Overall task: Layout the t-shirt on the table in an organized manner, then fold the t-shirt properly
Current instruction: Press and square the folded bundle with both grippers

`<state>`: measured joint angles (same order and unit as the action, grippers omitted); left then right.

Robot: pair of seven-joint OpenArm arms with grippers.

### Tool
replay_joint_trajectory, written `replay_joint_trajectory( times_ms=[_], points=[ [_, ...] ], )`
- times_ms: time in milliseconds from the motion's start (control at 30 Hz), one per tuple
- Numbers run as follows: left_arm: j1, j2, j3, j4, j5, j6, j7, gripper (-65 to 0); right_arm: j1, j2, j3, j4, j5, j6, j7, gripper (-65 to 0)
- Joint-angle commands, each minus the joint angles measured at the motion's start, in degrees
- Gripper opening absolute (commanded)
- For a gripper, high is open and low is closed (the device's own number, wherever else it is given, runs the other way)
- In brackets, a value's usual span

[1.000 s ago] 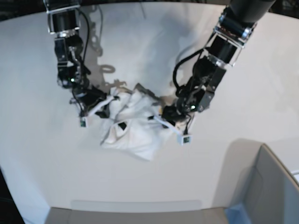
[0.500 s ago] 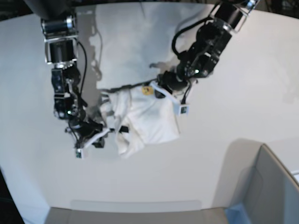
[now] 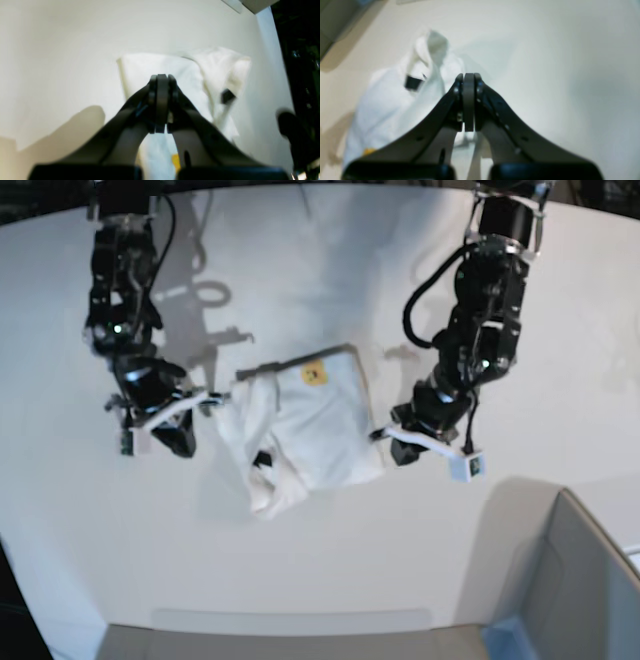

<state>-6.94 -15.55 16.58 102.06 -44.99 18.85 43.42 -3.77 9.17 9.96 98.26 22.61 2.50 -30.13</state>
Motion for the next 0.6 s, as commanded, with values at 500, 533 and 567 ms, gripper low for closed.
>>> replay_joint_trajectory(
  times_ms=[500, 533, 567],
  points=[
    [-4.18, -0.14, -0.71, -15.16, 0.11, -0.17, -0.56, -64.7, 9.97, -0.07, -0.94, -22.52, 0.38, 0.18, 1.87, -65.0],
    [-4.18, -0.14, -0.62, -15.16, 0.11, -0.17, -0.56, -64.7, 10.76, 0.02, -2.35, -23.66, 0.38, 0.18, 1.87, -65.0],
    [-4.09, -0.14, -0.62, -15.16, -0.06, -0.17, -0.56, -64.7, 11.55, 0.02, -3.58, -24.37, 0.38, 0.18, 1.87, -65.0]
  ],
)
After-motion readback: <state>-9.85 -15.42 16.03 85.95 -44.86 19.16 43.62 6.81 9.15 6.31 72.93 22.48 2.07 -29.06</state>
